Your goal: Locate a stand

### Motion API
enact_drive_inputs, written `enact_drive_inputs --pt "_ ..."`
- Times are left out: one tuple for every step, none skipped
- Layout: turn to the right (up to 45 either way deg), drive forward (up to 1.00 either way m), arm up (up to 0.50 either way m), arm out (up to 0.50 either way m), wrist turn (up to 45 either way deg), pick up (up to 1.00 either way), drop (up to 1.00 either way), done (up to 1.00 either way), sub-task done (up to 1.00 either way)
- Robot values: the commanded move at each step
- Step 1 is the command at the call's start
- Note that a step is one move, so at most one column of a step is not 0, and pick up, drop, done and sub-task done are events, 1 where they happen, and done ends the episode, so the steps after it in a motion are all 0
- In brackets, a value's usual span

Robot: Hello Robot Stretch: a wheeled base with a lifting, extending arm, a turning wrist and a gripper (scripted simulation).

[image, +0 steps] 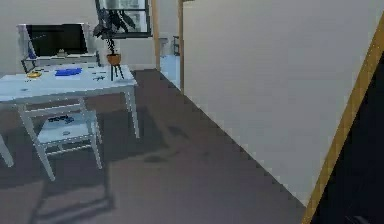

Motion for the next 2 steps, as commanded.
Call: enact_drive_inputs --pt "0.0 1.0 0.0 0.0 0.0 0.0 0.0 0.0 0.0" --pt "0.0 1.0 0.0 0.0 0.0 0.0 0.0 0.0 0.0"
